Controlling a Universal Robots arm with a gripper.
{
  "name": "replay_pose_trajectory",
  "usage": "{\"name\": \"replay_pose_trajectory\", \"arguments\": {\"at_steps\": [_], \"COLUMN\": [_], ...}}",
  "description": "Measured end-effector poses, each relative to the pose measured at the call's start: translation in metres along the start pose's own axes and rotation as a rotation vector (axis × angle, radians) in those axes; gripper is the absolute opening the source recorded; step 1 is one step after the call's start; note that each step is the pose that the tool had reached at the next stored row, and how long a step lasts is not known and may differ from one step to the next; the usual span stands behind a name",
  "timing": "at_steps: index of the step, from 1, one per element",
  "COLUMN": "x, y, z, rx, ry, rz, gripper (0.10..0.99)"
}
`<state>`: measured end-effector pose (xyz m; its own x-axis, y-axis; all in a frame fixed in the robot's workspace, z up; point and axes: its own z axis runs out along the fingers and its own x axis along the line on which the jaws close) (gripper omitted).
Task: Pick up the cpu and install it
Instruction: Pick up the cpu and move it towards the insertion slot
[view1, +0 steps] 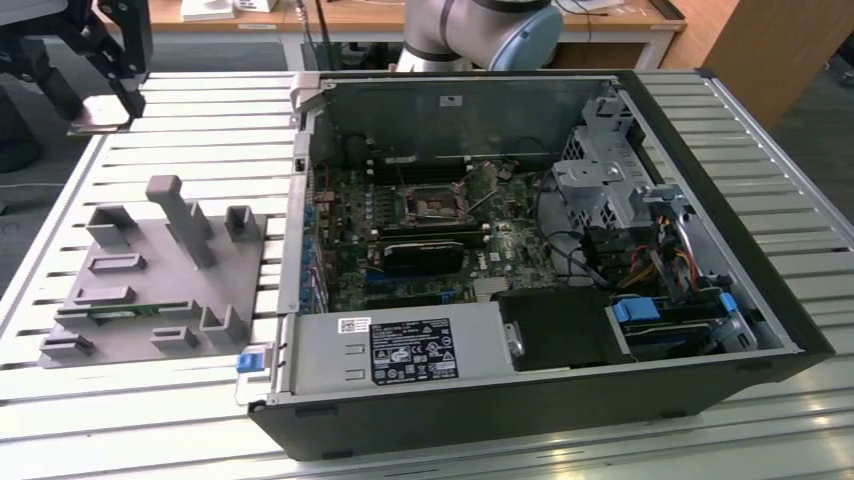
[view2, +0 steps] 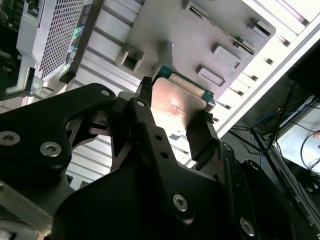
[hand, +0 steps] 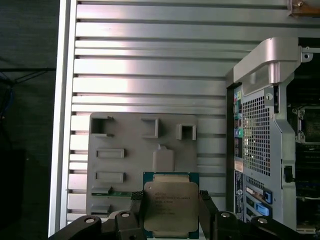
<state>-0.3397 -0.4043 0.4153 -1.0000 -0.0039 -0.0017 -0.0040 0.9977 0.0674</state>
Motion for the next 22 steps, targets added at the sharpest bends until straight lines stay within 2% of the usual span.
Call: {"name": "replay_pose_trajectory", "arguments": {"at_steps": [15, 22], "x": [-0.0211, -0.0344], "y": [-0.0001, -0.0002], "z": [0.0000, 0.0001], "rx": [0.000, 0.000], "ry": [0.0001, -0.0001], "rz": [0.000, 0.000], "gripper": [0.525, 0.525]}}
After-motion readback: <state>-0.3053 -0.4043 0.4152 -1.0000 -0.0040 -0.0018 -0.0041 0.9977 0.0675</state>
